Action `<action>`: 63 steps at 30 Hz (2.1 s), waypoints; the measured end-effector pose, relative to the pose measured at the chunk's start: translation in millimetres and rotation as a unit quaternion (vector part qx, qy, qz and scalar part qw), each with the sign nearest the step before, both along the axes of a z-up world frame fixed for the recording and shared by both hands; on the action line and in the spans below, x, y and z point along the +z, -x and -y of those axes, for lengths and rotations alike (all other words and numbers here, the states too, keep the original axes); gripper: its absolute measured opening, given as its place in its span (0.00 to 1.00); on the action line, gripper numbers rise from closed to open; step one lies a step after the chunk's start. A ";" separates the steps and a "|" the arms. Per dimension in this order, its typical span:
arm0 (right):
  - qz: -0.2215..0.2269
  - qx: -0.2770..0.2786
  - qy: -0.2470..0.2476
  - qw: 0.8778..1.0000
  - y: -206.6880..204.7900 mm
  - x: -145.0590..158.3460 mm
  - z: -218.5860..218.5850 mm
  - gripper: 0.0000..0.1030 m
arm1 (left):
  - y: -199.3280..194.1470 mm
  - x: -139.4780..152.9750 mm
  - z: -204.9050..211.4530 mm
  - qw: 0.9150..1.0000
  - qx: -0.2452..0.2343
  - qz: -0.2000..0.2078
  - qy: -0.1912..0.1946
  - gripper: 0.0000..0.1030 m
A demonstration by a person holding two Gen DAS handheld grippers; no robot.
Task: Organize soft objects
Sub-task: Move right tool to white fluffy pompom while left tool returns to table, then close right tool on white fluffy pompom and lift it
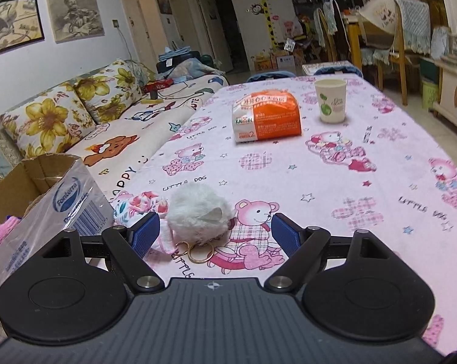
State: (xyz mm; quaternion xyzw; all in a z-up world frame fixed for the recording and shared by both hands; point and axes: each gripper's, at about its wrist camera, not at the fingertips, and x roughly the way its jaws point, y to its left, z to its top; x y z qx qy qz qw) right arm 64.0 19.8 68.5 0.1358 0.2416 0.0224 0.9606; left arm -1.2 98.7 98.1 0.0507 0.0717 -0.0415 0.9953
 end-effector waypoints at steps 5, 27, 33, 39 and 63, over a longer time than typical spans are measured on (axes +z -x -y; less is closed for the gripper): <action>-0.003 0.010 -0.022 1.000 -14.9 -10.0 -2.6 0.98 | 4.5 -5.8 6.5 1.000 -0.023 -0.008 -0.014 0.99; -0.009 0.050 -0.044 0.998 -41.8 -29.3 -10.0 0.61 | 0.9 -28.2 30.1 0.996 -0.056 -0.043 -0.055 0.99; -0.001 0.050 -0.059 0.997 -30.7 -28.6 4.9 0.54 | 0.5 -35.5 43.0 0.995 -0.058 -0.046 -0.071 0.99; 0.012 0.015 -0.060 0.998 -12.6 -27.4 37.0 0.54 | -2.2 -46.0 59.7 0.994 -0.048 -0.061 -0.082 0.99; 0.041 -0.001 -0.106 0.994 20.3 -25.4 84.7 0.55 | -98.8 -84.8 91.6 0.982 0.116 -0.149 -0.004 0.93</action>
